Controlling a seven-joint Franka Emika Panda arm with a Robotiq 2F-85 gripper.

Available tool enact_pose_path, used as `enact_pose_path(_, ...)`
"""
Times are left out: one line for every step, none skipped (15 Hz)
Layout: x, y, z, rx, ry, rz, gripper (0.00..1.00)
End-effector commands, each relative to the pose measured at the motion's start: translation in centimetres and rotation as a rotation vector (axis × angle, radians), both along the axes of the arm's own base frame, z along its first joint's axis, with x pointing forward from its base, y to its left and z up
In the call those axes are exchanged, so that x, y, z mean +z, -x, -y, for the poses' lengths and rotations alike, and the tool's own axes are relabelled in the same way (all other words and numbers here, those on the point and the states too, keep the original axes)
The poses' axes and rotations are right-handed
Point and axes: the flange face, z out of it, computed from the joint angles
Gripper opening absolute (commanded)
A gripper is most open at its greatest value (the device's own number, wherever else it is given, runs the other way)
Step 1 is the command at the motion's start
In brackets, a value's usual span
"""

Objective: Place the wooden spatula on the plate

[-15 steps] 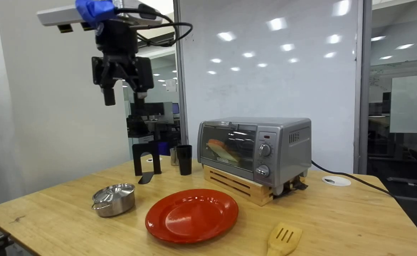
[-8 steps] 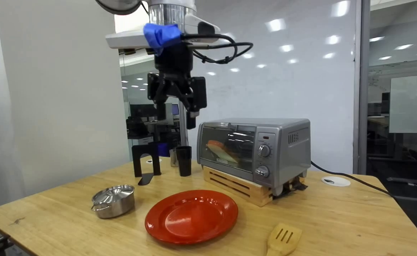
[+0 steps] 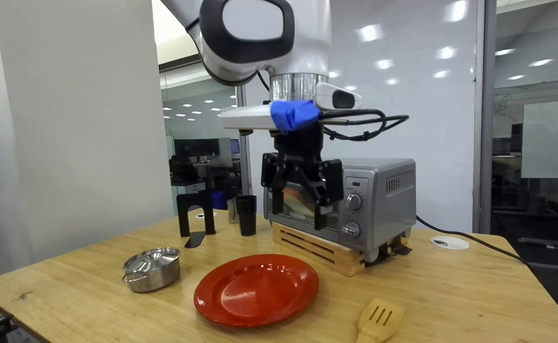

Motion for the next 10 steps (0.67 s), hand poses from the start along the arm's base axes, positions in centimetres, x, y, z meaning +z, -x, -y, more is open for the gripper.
enact_pose_path(-3.2, -0.9, 2.7, -0.032, 0.025, -0.051, 1.00)
enact_pose_path(-3.7, -0.6, 2.9, -0.032, 0.027, -0.069, 1.00)
enact_pose_path(-4.2, -0.1, 2.9, -0.022, 0.025, -0.079, 1.00)
enact_pose_path(-4.4, 0.6, 2.6, -0.003, 0.026, -0.086, 1.00)
enact_pose_path(-4.6, 1.1, 2.5, 0.013, 0.030, -0.094, 1.00)
enact_pose_path(-4.6, 1.5, 2.2, 0.025, 0.032, -0.096, 1.00)
enact_pose_path(-4.6, 1.8, 2.0, 0.029, 0.037, -0.101, 1.00)
enact_pose_path(-4.3, 2.1, 1.6, 0.040, 0.047, -0.106, 1.00)
enact_pose_path(-4.7, 1.2, 2.4, 0.025, 0.031, -0.120, 1.00)
enact_pose_path(-4.8, 1.4, 2.2, 0.033, 0.036, -0.123, 1.00)
